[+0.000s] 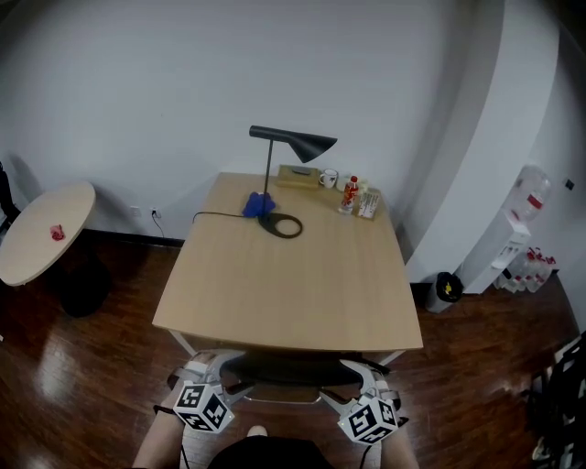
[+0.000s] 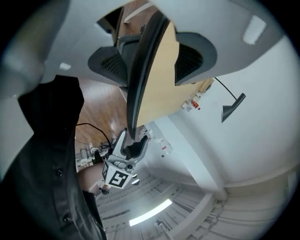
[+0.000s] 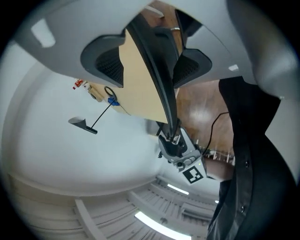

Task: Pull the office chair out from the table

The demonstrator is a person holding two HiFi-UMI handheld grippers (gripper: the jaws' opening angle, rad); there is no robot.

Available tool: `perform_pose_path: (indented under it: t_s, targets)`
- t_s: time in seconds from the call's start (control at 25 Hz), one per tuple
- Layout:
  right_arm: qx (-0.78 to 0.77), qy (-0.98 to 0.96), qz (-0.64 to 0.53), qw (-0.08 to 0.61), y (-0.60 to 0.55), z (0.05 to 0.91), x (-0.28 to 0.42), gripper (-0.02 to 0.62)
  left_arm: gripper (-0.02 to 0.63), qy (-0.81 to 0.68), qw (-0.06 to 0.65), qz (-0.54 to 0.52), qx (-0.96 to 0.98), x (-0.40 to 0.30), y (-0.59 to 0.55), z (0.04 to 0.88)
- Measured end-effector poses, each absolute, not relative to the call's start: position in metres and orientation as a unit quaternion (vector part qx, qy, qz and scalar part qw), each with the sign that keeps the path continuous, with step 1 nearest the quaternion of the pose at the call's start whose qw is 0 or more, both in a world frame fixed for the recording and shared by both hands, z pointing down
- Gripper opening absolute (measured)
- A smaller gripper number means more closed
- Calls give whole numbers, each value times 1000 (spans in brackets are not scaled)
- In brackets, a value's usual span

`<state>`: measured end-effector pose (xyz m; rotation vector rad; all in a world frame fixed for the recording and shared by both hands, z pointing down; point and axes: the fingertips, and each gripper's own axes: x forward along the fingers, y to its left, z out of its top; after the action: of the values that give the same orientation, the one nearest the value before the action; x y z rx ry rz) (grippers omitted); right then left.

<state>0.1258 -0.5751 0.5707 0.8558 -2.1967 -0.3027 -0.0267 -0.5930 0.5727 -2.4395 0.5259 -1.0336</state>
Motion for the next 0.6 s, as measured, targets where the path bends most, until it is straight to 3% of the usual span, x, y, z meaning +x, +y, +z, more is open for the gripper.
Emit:
perform_pose_path:
  t_s: [0.36,0.6]
  targets:
    - [263,-798,-160,518,-588,618,139,345,299,138,253,-445,-848,-23,-604,604]
    - [252,-774,-164,557,-594,634,143,256,298,115,244,-471,-840,-24,-607,626]
